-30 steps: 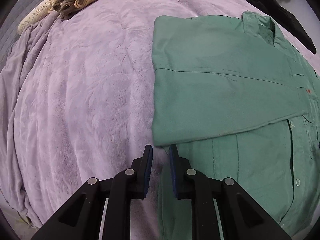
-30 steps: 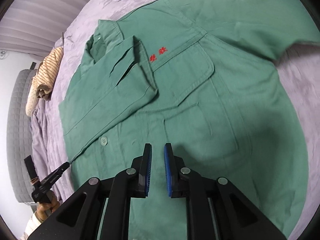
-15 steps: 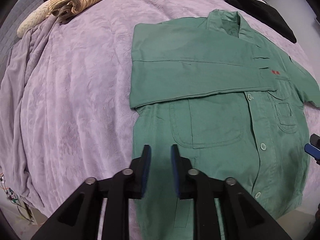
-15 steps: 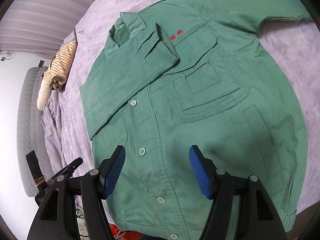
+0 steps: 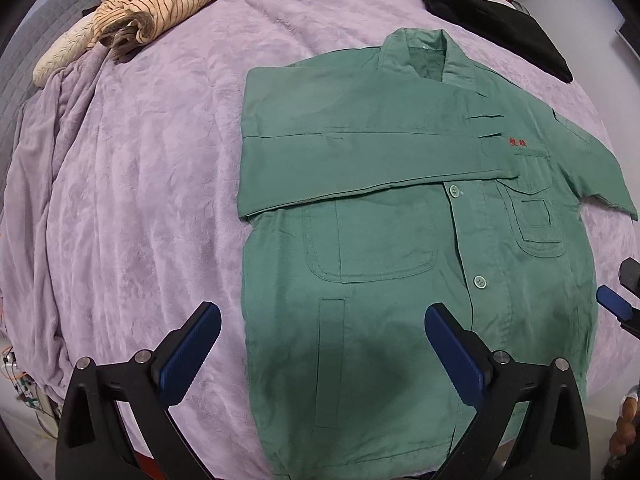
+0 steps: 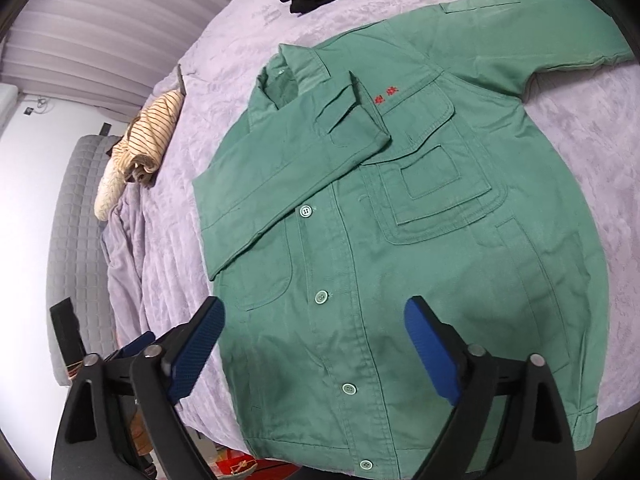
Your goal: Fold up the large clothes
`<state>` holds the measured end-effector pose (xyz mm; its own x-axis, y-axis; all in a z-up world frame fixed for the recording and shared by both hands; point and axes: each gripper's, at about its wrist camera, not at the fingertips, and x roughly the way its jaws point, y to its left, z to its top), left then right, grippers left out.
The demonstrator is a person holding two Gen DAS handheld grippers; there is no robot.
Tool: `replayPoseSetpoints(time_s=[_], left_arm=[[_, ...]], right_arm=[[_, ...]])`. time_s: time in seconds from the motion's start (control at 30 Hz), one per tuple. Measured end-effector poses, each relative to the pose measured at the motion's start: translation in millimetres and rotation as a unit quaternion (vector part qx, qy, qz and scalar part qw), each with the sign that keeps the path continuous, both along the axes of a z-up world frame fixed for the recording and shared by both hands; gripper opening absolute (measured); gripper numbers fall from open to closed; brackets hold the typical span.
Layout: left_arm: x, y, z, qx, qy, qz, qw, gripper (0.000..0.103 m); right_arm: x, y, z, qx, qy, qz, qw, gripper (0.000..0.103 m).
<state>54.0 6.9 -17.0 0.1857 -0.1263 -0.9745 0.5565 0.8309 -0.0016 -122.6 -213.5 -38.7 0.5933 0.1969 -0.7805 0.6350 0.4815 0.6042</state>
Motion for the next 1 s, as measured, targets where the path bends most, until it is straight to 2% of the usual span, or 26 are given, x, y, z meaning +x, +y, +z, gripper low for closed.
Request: replayPoseSetpoints(time_s=[0.23,0.33,0.47,0.63,0.87,1.0], left_arm=[[-23.5,-52.2,-6.8,0.004,0.017,-0.041,0.9990,0.102],[-34.4,-81.5,-13.2,0.012,0.023,-0.056,0.9981,0.102],[-46.9,-119.8,-19.4,0.020,0.027,-0.073,0.9967,0.102],[-59.6,-161.7,-25.2,0.017,0.029,-0.088,0.9956,0.102],[-69.1,-212.0,-42.9,0.013,0.035,-0.093,0.9950,0.102],[-69.9,-236.8,-50.5,0.011,0.032,-0.092,0.9952,0.102]], right_arm=[[-20.8,-22.9,-15.4,0.051,-0.037,-0.012,0.998,0.103],[-41.8,-47.2,-30.6,0.087,-0.038,-0.048,0.994,0.103],[-74.6,-84.9,-45.1,0.110,-0.043,-0.096,0.988,0.103],[-114.5,-143.9,-54.0,0.105,-0.041,-0.147,0.983,0.103],[-167.5,-242.9,-69.4,0.097,-0.052,-0.240,0.965,0.103],[-190.0,-295.2,-80.3,0.091,-0.068,-0.291,0.950,0.103]])
